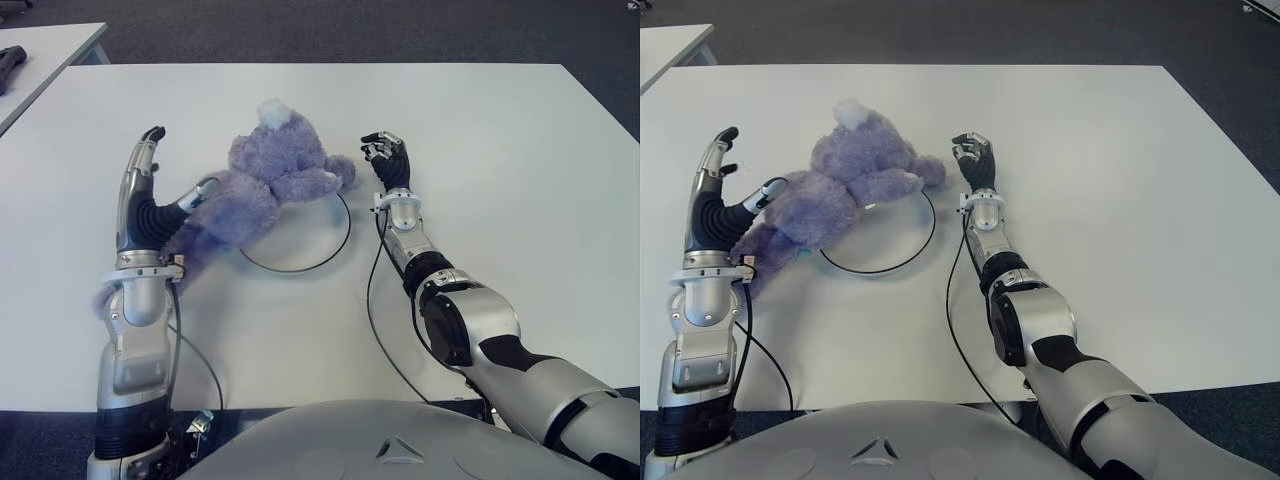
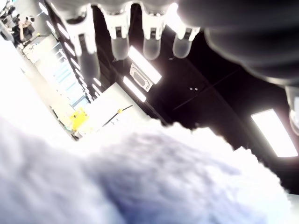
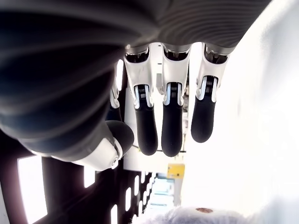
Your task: Put the doll into the plate.
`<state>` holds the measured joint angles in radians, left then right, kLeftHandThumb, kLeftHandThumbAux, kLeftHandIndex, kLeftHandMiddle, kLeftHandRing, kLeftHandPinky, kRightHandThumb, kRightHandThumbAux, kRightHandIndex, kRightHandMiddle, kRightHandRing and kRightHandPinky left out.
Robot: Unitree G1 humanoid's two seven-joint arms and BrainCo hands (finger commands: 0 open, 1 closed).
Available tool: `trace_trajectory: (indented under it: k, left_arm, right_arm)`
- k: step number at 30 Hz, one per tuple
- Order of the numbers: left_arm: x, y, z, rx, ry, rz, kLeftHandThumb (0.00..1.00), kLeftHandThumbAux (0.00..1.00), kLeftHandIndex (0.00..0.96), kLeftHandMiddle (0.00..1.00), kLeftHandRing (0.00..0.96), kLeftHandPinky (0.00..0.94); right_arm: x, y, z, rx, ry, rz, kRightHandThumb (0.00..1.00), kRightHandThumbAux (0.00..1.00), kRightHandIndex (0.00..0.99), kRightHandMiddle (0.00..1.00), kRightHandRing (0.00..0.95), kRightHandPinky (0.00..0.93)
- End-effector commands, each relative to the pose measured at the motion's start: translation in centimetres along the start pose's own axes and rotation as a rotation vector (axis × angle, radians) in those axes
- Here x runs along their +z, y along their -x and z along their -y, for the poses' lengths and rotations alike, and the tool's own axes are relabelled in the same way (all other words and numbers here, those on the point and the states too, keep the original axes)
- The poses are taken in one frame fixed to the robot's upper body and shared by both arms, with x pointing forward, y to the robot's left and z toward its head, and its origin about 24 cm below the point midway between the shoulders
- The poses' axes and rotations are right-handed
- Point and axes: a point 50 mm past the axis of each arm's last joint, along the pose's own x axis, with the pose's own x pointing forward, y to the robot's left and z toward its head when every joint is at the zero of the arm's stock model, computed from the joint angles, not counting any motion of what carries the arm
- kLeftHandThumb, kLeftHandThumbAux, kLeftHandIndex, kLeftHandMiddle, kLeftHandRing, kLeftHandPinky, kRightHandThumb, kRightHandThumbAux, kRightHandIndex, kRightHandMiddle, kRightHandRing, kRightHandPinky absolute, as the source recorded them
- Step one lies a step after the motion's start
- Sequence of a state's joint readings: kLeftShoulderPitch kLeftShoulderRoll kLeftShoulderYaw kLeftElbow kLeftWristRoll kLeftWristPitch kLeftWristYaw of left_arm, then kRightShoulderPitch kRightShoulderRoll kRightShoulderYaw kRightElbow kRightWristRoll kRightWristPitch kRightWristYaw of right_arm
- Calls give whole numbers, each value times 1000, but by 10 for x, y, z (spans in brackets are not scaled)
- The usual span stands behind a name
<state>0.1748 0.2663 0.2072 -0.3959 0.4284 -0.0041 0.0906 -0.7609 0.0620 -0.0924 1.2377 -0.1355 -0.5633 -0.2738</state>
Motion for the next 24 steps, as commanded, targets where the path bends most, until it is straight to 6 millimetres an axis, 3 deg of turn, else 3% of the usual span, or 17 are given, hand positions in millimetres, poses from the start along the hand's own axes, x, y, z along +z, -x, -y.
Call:
trace_trajectory:
  k: [1, 7, 14, 24]
  left_arm:
    - [-6, 0, 3, 5, 18, -17, 0, 325, 0, 0, 26, 0]
    - [-5, 0, 4, -7, 18, -24, 0, 320, 0, 25, 54, 0]
    - [-6, 1, 4, -1, 18, -41, 0, 329, 0, 0, 2, 0]
    - [-7, 0, 3, 4, -10, -30, 0, 322, 0, 0, 0, 0]
  right_arm:
    - [-94, 73, 10, -3, 51, -410, 693, 737, 413, 361, 362, 348]
    - [-94, 73, 10, -3, 50, -411, 690, 738, 411, 357, 357, 345]
    - [-94, 73, 10, 1, 52, -411, 689, 738, 412, 362, 360, 344]
    - [-94, 73, 9, 3, 54, -408, 687, 738, 412, 364, 358, 344]
